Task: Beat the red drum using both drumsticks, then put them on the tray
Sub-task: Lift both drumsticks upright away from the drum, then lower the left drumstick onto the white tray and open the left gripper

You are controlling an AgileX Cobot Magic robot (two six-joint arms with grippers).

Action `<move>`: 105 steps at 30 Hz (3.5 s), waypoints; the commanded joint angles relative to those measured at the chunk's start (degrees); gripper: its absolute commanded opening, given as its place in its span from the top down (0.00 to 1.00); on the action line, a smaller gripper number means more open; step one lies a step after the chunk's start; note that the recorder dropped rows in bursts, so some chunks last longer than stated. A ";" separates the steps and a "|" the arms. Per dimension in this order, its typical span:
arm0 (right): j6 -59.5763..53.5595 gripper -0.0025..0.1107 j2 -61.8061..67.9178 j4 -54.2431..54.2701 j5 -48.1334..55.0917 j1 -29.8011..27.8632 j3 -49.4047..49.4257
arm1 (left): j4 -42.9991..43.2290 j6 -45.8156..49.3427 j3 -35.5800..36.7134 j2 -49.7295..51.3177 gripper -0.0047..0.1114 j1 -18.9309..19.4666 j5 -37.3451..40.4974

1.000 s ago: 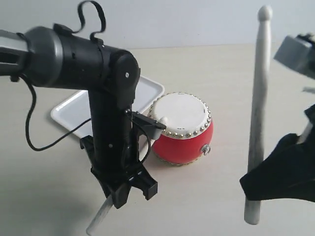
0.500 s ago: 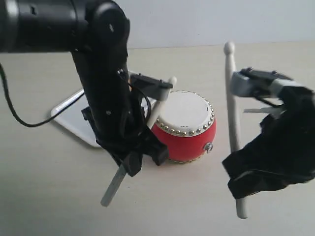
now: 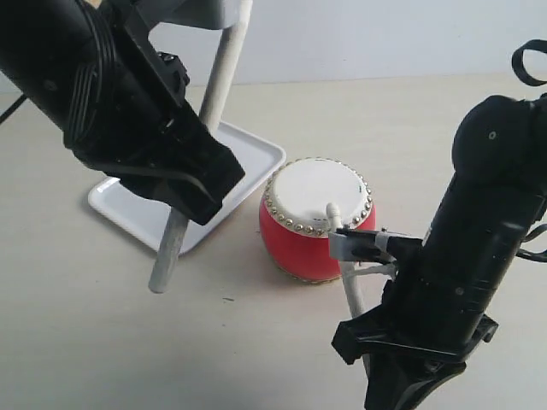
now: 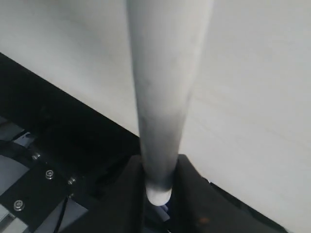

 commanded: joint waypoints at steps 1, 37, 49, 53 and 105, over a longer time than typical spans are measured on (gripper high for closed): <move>-0.38 0.98 -5.53 1.46 4.24 0.09 -2.16 | 2.96 -1.32 -0.28 -1.04 0.96 -0.22 0.21; 1.76 0.98 -22.83 6.05 5.75 0.09 -13.54 | 5.12 21.60 -3.06 16.11 0.96 28.30 -16.76; 2.17 0.98 -22.83 4.98 6.90 0.09 -13.54 | 12.03 23.39 -21.10 37.11 0.96 28.40 -8.46; 2.30 0.98 -22.83 4.98 6.90 0.09 -13.54 | 12.61 24.22 -21.47 39.84 0.96 28.40 -11.84; 3.87 0.98 -22.83 2.41 6.90 0.09 -13.54 | 7.44 19.91 -21.47 47.59 0.95 28.79 -19.10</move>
